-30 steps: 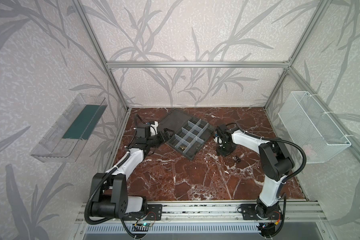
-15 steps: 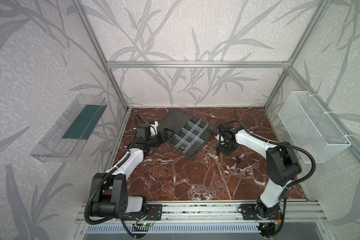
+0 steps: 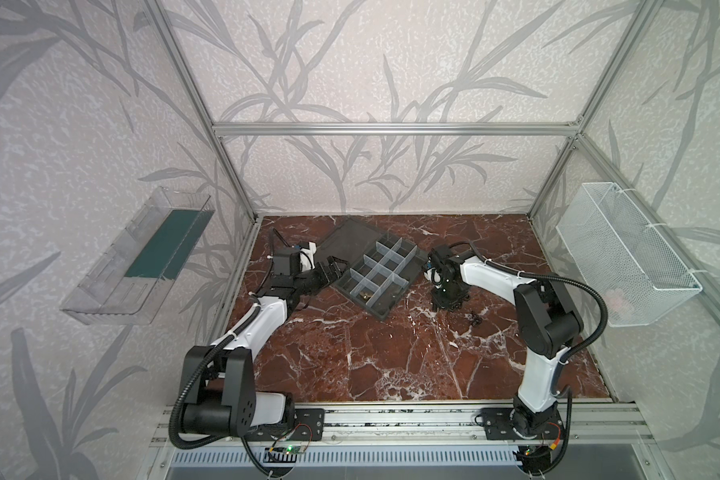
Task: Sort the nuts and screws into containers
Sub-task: 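Lift the brass wing nut with the right gripper toward the organizer box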
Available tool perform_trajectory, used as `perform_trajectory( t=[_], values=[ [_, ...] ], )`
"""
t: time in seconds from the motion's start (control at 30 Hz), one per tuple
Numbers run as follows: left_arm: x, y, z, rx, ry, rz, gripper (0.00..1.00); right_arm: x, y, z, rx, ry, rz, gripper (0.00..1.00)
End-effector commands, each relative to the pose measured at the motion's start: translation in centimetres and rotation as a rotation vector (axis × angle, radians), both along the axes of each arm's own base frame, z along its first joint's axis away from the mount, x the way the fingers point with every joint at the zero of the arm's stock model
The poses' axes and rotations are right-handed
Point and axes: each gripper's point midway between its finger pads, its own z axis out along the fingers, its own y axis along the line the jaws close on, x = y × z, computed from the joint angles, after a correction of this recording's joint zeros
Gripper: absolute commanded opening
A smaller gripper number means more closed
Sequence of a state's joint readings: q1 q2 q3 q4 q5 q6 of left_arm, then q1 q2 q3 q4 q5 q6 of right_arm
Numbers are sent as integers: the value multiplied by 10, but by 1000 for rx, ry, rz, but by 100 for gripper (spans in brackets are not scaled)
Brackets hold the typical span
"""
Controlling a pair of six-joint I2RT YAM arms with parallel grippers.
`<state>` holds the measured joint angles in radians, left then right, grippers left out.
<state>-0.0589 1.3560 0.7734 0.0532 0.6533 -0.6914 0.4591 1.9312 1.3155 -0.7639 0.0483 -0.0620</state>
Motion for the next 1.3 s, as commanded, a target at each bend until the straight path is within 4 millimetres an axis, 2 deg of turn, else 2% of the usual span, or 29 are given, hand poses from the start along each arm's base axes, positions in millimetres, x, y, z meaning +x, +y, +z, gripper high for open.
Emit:
perform_trajectory(
  t=[0.0,0.23,0.37,0.5,0.63,0.83,1.0,1.13,1.27],
  values=[
    [-1,-2,1,1,-7,-7,99,3,3,-5,-4,10,16,41],
    [1,-2,0,2,-3,-6,99,-1,4,-16,0,41,19,35],
    [0,-2,0,1,-2,-7,100,-5,5,-21,10,58,18,26],
    [1,-2,1,2,-4,-8,100,-6,7,-14,30,48,14,16],
    [0,-3,2,-2,-7,-10,100,-2,10,7,70,8,8,9],
    [1,-3,6,-16,-18,-13,100,10,22,68,154,-97,30,8],
    [1,-4,7,-29,-25,-14,99,20,56,112,294,-165,97,8],
    [2,-6,10,-60,-40,-15,100,25,102,129,383,-220,186,8],
    [2,-5,11,-79,-44,-11,99,26,154,140,484,-257,267,3]
  ],
)
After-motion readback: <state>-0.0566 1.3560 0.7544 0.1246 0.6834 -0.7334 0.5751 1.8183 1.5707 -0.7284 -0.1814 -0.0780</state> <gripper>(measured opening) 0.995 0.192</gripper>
